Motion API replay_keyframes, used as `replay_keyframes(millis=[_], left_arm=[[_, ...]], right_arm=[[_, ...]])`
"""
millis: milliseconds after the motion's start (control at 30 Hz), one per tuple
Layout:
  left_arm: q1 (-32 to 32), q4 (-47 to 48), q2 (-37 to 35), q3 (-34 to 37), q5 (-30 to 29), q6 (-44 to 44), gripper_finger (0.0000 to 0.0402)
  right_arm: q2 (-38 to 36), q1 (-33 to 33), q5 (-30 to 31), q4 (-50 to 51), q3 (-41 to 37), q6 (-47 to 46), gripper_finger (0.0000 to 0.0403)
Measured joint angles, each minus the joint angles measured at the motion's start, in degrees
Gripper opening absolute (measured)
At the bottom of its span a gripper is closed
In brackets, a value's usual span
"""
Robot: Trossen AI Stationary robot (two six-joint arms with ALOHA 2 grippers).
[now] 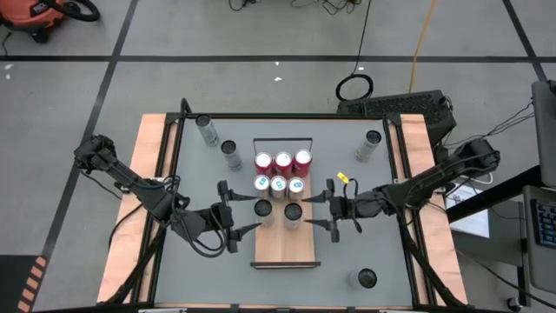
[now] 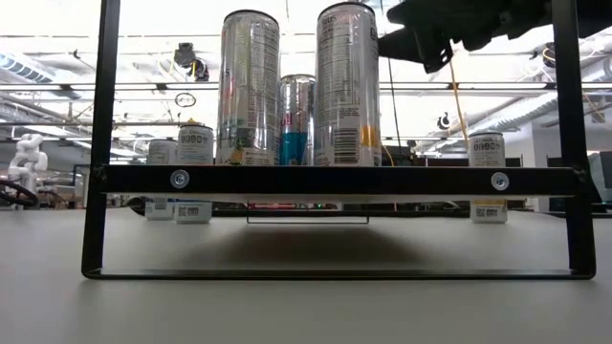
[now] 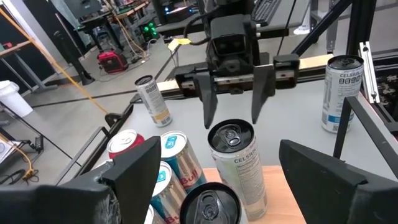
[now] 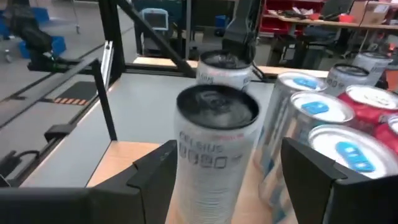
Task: Place canned beverage on shelf
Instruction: Put the bottom white-yellow soda can aligned with the other white-yellow soda can on the shelf
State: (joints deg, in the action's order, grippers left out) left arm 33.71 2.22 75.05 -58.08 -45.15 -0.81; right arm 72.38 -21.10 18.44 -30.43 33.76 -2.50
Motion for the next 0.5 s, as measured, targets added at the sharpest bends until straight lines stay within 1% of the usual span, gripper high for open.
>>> replay_keyframes(millis=[100,167,267,433,500], left_arm=[[0.0,-0.4,0.0,0.0,0.0,-0.8,0.0317],[0.0,-0.5,0.0,0.0,0.0,-1.0,0.0317],[0.0,-0.4,0.0,0.0,0.0,-0.4,0.0317],[0.0,-0.4,0.0,0.0,0.0,0.1,0.0317],[0.0,-0.4,0.0,0.0,0.0,0.1,0.0317]], right_arm=[[2.1,-0.7,2.5,-3.9,0.0,0.6,0.0226],[3.3,-0.8,2.8,-5.1,0.0,1.2,0.0226],[3.9,-0.8,2.9,-5.6,0.0,1.7,0.0226],[3.9,-0.8,7.3,-5.4,0.0,2.5,0.0226],[3.9,-0.7,7.5,-5.3,0.0,3.3,0.0226]])
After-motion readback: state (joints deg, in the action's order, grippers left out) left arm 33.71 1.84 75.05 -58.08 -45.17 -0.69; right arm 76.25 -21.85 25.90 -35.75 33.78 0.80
